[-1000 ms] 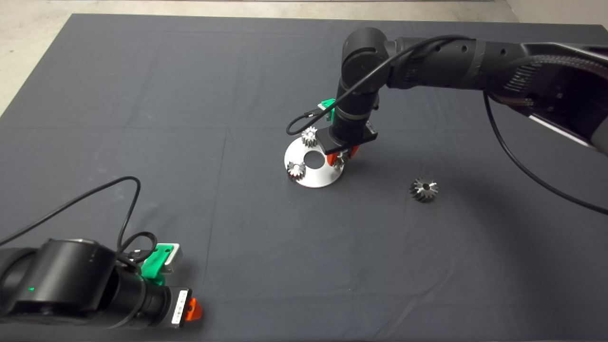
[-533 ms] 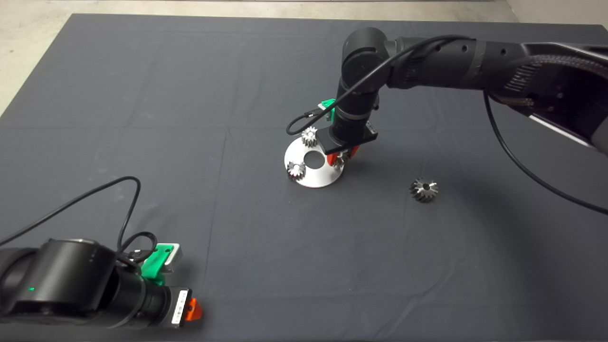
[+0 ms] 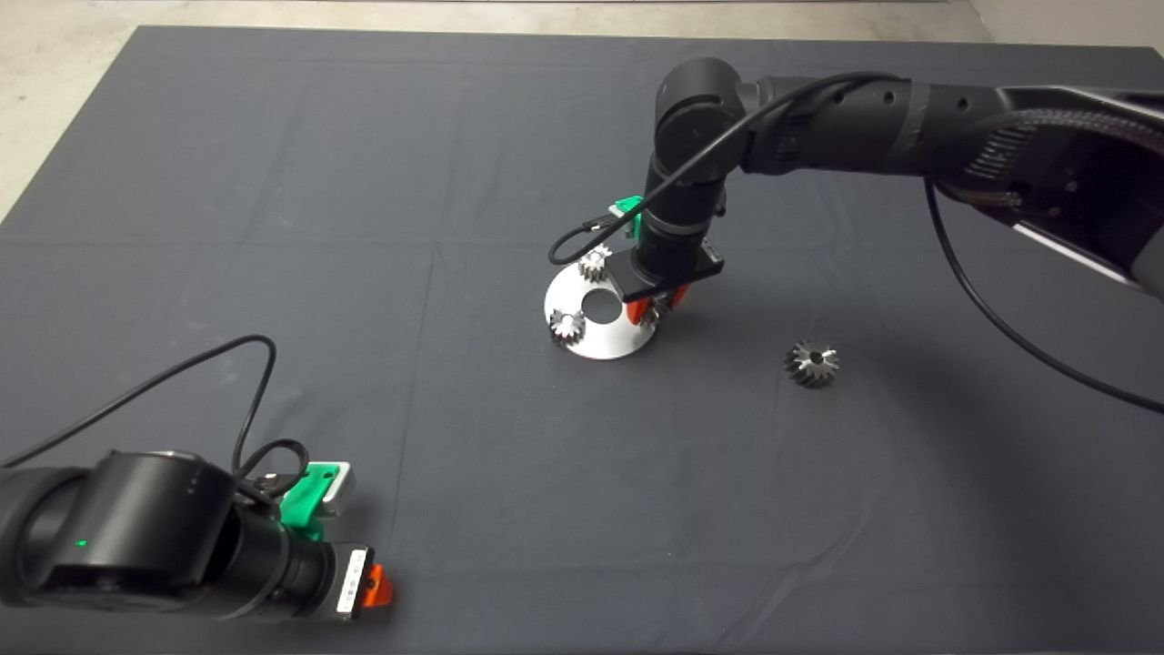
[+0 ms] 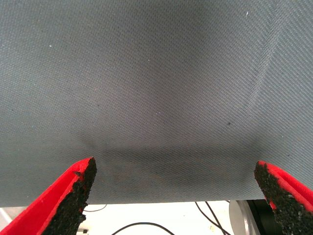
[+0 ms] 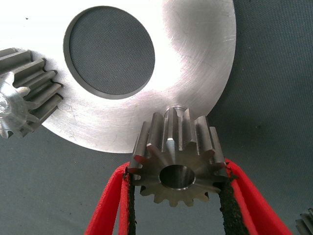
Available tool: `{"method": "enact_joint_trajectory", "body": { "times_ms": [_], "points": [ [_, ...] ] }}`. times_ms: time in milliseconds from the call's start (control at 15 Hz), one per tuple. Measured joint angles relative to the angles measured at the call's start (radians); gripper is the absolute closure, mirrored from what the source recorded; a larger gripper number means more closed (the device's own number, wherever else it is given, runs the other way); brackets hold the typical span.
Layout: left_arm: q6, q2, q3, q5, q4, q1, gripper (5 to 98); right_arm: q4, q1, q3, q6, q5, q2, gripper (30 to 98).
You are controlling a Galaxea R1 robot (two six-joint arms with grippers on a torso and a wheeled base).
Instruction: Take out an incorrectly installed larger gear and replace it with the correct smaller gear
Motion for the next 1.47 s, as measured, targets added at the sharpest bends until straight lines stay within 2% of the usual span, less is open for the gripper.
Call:
{"method": "enact_joint_trajectory", "body": {
  "times_ms": [800, 1000, 1467],
  "points": [
    [0.000, 0.000, -0.001, 0.000, 0.000, 0.002, 19.7, 0.005, 0.000, 0.002, 0.001, 0.000, 0.000, 94.2],
    [0.000, 0.000, -0.003, 0.000, 0.011, 0.014, 19.7, 0.007, -0.001, 0.003, 0.001, 0.000, 0.000, 94.4],
    [0.000, 0.000, -0.003, 0.000, 0.022, 0.014, 19.7, 0.013, -0.005, 0.007, 0.001, 0.000, 0.000, 94.4]
  ]
}}
